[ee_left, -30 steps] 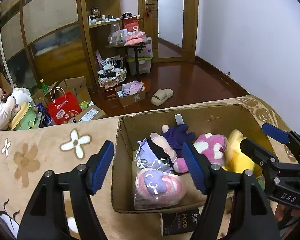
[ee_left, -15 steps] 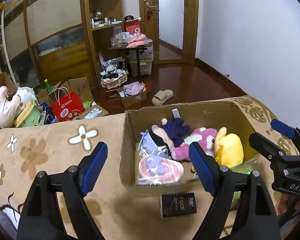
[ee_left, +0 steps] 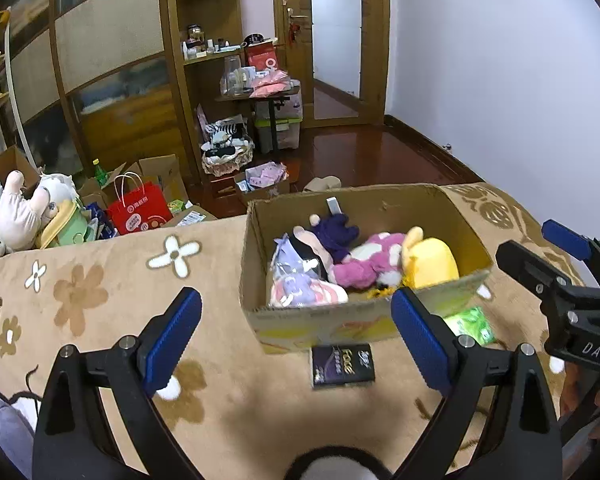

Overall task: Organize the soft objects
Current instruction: 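Move right tool to green tissue pack while left tool approaches black Face pack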

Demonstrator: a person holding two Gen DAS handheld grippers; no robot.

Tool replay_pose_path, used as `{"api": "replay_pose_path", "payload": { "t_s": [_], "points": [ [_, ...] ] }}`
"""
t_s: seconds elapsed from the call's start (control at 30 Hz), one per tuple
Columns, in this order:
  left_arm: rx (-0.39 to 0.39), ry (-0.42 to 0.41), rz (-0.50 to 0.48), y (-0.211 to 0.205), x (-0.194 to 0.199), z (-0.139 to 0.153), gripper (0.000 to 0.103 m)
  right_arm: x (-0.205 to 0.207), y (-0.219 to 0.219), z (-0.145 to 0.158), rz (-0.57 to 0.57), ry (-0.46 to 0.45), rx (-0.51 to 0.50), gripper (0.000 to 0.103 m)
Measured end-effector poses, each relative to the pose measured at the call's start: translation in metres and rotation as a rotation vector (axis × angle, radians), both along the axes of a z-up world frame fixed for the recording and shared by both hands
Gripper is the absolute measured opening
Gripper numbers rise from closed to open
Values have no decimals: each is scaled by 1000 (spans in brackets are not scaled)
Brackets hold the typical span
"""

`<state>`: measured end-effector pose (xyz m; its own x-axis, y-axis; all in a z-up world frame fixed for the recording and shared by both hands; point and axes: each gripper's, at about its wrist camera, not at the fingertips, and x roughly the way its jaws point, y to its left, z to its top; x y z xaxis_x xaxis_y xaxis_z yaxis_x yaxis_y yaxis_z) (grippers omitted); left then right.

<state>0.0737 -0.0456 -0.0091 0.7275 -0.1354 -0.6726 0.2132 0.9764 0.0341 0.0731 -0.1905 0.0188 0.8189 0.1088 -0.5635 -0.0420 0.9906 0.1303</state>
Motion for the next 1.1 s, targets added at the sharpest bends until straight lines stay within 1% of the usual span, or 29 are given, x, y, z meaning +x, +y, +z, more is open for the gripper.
{"api": "replay_pose_path", "payload": {
  "t_s": [0.3, 0.5, 0.7, 1.1],
  "points": [
    [35, 20, -16, -7, -24, -4, 95, -20, 1, 3, 6, 5, -2, 103],
    [48, 39, -9, -5, -29, -7, 95, -25, 1, 1, 7, 12, -9, 103],
    [33, 71, 1, -1, -25, -13, 95, -27, -3, -7, -4, 42, 7, 103],
    [33, 139, -7, -4, -10, -31, 95, -11, 4, -22, 3, 93, -5, 103]
  ]
}}
